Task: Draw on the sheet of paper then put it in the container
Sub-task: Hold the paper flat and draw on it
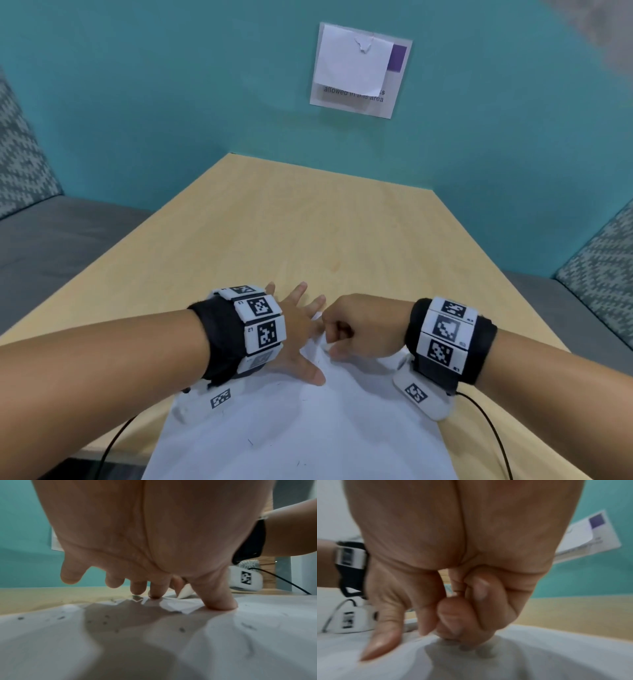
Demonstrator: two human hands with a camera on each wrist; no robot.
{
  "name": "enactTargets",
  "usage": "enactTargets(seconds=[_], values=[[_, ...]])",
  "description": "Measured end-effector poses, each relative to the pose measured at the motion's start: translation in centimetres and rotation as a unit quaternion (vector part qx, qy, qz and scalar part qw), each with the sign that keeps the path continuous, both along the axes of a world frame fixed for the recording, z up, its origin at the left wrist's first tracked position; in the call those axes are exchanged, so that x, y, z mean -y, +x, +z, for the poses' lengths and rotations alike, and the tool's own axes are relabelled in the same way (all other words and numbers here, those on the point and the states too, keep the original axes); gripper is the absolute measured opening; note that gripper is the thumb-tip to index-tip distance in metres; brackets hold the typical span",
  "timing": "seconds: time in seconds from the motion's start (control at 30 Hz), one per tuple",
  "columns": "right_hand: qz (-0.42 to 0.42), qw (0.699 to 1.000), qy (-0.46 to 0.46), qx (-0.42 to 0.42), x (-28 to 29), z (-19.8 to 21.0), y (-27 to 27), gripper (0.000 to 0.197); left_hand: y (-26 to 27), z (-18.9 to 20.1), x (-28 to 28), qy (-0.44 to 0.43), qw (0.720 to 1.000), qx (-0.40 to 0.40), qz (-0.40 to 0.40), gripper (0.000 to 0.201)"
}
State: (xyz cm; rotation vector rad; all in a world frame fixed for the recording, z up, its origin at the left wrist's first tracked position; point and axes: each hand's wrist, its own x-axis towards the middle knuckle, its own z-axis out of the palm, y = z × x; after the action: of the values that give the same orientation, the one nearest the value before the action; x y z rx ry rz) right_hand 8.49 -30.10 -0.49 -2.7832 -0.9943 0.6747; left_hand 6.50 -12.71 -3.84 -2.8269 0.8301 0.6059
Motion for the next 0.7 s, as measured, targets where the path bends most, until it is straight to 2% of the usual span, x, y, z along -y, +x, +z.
enactTargets(seconds=[0.17,0.33,0.47,0.6,0.7], values=[[-0.049,0.998,-0.001,0.03,0.6,1.1,1.3,0.011,0.0,0.2,0.0,0.014,1.0,0.001,-0.006,0.104],[0.005,1.0,-0.005,-0.014,-0.2,0.2,-1.2,0.021,-0.1,0.2,0.0,0.007,1.0,0.002,-0.004,0.099],[-0.064,0.997,-0.007,0.041,1.3,1.2,0.8,0.012,0.0,-0.1,0.1,0.02,1.0,0.007,-0.003,0.105],[-0.032,0.999,-0.01,0.037,1.3,0.1,-0.5,0.016,-0.2,0.2,-0.1,0.023,1.0,-0.002,-0.008,0.105],[-0.046,0.998,-0.006,0.046,2.0,-0.1,-0.7,0.016,-0.2,0.2,-0.1,0.022,1.0,-0.013,-0.009,0.108]])
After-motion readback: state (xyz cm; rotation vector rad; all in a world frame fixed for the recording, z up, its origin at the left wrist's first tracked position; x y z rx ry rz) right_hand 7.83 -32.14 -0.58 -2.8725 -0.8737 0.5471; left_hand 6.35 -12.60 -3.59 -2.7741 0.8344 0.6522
